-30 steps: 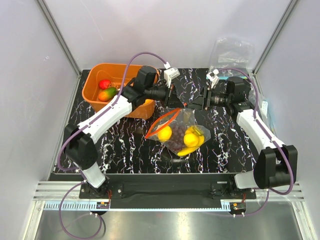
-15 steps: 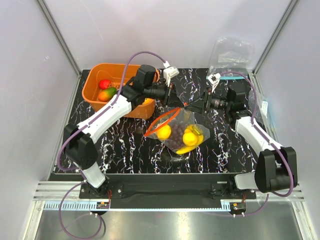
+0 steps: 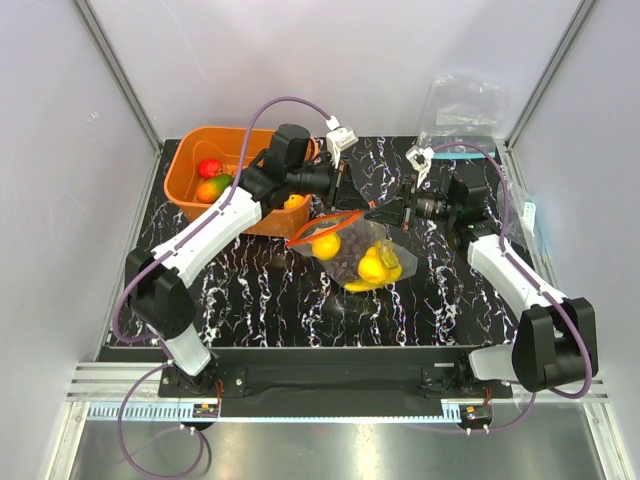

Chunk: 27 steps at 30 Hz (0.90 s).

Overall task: Place the food in the zip-top bag and seal the zipper
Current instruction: Zip the zipper food storage bag at the center of the board.

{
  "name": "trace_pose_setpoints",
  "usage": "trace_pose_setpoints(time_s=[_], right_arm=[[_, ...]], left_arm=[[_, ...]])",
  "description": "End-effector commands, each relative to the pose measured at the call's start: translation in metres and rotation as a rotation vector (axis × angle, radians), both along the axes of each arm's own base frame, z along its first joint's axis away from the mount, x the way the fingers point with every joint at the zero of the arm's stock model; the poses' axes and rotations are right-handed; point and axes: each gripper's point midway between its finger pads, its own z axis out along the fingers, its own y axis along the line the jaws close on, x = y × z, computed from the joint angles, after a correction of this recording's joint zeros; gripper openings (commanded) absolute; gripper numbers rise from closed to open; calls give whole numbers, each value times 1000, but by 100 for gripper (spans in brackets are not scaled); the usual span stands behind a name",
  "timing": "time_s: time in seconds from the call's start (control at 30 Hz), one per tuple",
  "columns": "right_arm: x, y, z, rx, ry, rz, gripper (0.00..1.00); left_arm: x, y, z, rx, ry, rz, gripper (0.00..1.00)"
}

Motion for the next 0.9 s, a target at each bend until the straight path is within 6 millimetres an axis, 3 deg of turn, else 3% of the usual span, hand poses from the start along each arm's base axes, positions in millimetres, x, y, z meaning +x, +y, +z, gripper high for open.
trace_pose_setpoints(time_s=[0.0,0.1,0.3,0.63,0.87], right_arm=[[1,2,18,-3,-75,-4,7],[3,0,26,1,-100,-35,0],[0,-2,37,33,-98,-38,0],[-4,-24,64,15,-174,-126,0],[20,-51,71,-22,-207,-317,0]], left_arm=[[0,-1,41,-79,-97,-21,0],[-1,4,35,-54,-107,-15,0],[-3,11,25,-20,-131,-6,0],[1,18,22,-14,-139,-1,0],[2,24,15,-5,-132,11,0]])
